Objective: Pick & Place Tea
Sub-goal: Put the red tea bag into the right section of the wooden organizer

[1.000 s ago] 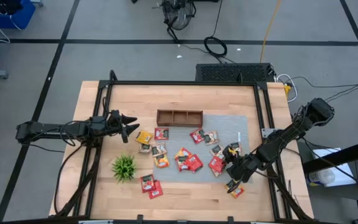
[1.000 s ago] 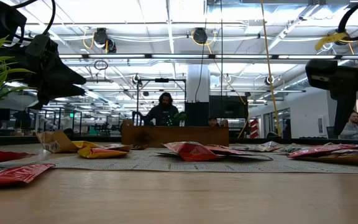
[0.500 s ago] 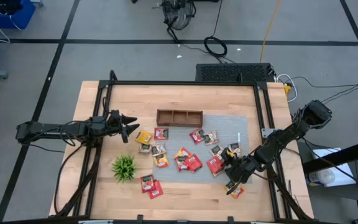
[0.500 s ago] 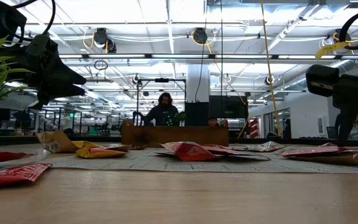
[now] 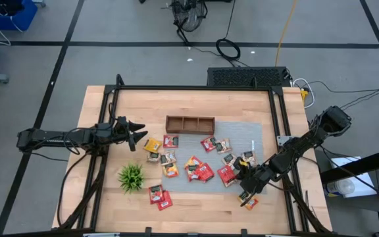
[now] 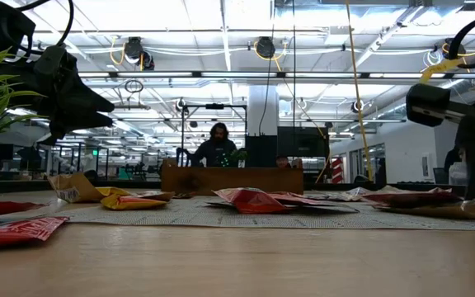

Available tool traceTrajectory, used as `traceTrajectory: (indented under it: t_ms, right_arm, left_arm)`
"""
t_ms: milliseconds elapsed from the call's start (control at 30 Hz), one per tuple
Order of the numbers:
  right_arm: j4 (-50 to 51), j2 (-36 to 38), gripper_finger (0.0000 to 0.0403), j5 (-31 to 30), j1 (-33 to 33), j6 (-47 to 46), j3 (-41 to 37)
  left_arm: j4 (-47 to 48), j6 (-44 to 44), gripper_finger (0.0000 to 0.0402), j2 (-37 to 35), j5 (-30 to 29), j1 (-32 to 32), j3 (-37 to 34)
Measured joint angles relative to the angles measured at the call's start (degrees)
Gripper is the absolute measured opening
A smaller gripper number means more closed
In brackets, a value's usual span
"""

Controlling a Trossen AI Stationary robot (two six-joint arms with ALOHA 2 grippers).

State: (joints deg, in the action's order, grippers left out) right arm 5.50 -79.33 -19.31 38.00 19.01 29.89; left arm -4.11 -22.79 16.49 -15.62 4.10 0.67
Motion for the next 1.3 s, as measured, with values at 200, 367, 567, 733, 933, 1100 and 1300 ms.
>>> traceTrajectory:
  t_ms: [200, 367, 567, 733, 933, 1100, 1300]
  right_arm:
    - [1.36, 0.00, 0.0001, -0.17, 0.00, 0.37, 0.00]
    - [3.82, 0.86, 0.0000, -3.60, 0.09, 0.36, 0.24]
    - [7.06, 5.47, 0.0000, -6.22, 0.44, 1.73, 2.79]
    - [12.95, 9.44, 0.0000, -7.97, 0.96, 1.66, 5.61]
    - [17.58, 13.73, 0.0000, -9.63, 1.11, 1.26, 7.90]
    - [17.59, 16.25, 0.0000, -11.93, 1.11, 1.22, 8.20]
    - [19.64, 17.72, 0.0000, -12.39, 1.11, -0.31, 10.33]
  left_arm:
    - [0.00, 0.00, 0.0212, 0.00, 0.00, 0.01, 0.00]
    - [-0.01, 0.00, 0.0212, 0.00, 0.00, 0.00, 0.00]
    - [-0.01, 0.00, 0.0212, 0.00, 0.00, 0.01, 0.00]
    - [-0.01, 0.00, 0.0212, 0.00, 0.00, 0.01, 0.00]
    - [-0.01, 0.00, 0.0212, 0.00, 0.00, 0.02, 0.00]
    - [-0.01, 0.00, 0.0212, 0.00, 0.00, 0.02, 0.00]
    - [-0.01, 0.00, 0.0212, 0.00, 0.02, 0.02, 0.00]
